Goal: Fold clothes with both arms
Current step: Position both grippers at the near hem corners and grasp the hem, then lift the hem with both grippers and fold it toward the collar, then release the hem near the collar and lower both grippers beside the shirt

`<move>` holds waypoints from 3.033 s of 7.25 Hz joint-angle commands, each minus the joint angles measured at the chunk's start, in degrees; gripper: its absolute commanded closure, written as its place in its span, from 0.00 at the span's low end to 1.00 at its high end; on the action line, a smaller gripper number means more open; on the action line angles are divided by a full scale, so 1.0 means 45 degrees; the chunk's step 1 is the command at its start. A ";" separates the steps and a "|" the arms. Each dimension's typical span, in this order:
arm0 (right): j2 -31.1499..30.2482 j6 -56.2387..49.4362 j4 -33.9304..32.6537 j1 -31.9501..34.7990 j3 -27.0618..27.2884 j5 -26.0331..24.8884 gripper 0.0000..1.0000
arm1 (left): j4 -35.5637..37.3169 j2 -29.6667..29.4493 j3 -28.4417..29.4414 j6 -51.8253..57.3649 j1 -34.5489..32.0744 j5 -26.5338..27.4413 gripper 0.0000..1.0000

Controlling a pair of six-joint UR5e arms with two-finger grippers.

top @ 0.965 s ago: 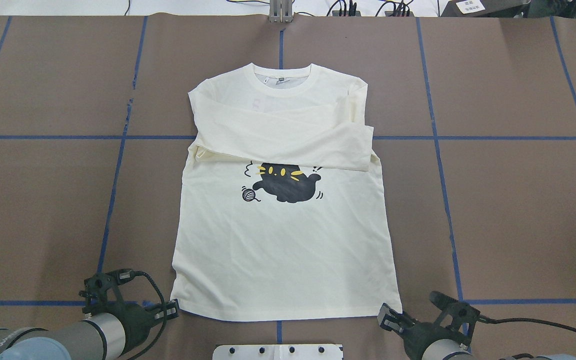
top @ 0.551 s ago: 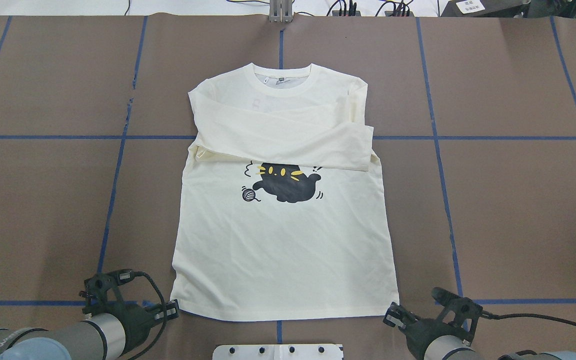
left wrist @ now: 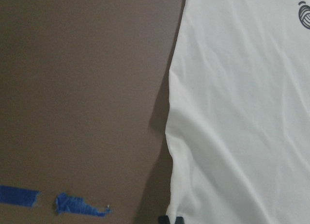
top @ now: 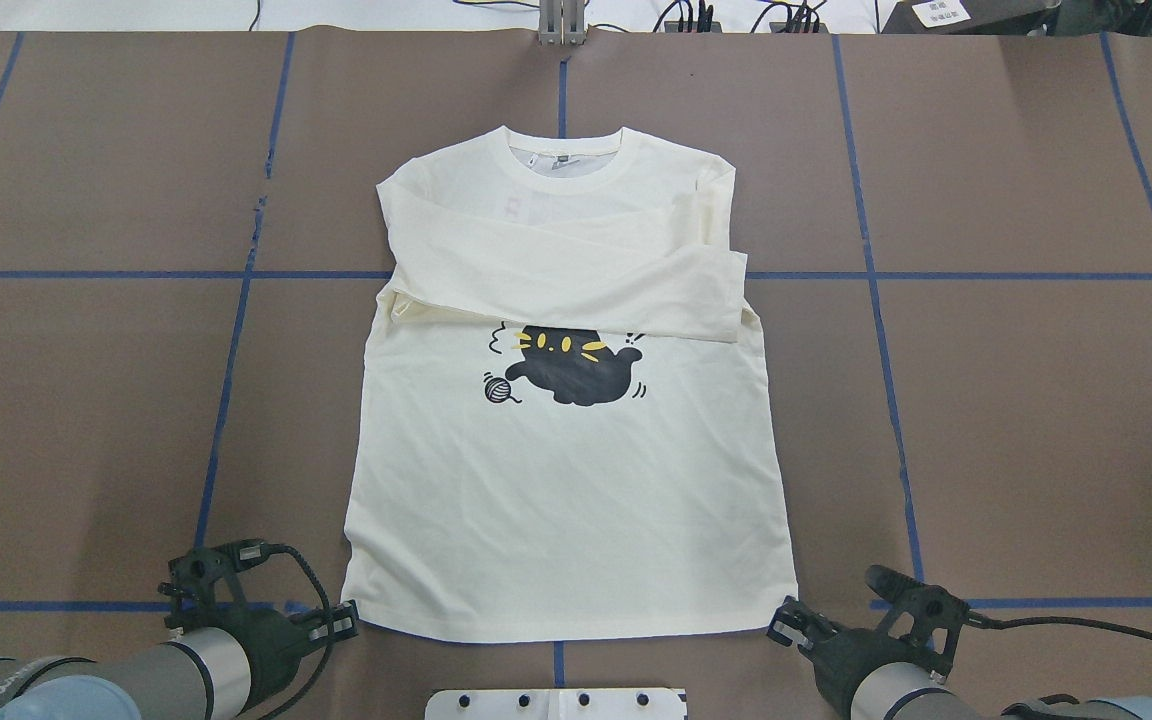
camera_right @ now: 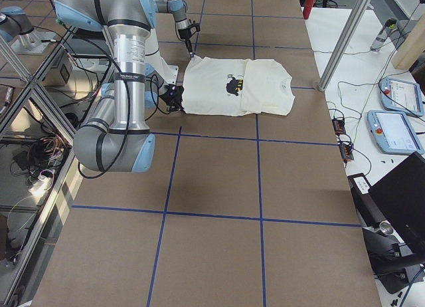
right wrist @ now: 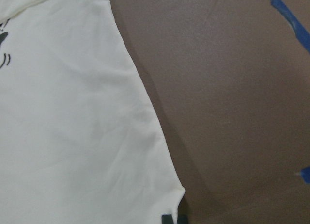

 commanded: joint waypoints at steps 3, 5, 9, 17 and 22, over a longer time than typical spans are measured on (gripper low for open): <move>-0.0059 -0.0546 -0.4929 0.0067 0.5245 0.1022 1.00 | 0.5496 -0.0062 -0.6166 0.0115 -0.0093 -0.2177 1.00; 0.0213 -0.1340 -0.6052 0.1132 0.6604 0.2462 1.00 | 0.8129 -0.0471 -0.8120 0.0328 -0.1334 -0.4462 1.00; 0.3891 -0.4798 -0.6113 0.6480 0.3674 0.6295 1.00 | 0.9244 -0.3799 -0.4973 0.5726 -0.6055 -0.5540 1.00; 0.8280 -0.7304 -0.3685 1.0203 -0.5393 0.7472 1.00 | 0.5053 -0.7304 0.5263 0.8845 -0.9761 -0.5994 1.00; 0.8574 -0.7343 -0.2636 1.0125 -0.7649 0.7315 0.95 | 0.3994 -0.7388 0.6838 0.8943 -0.9197 -0.5994 1.00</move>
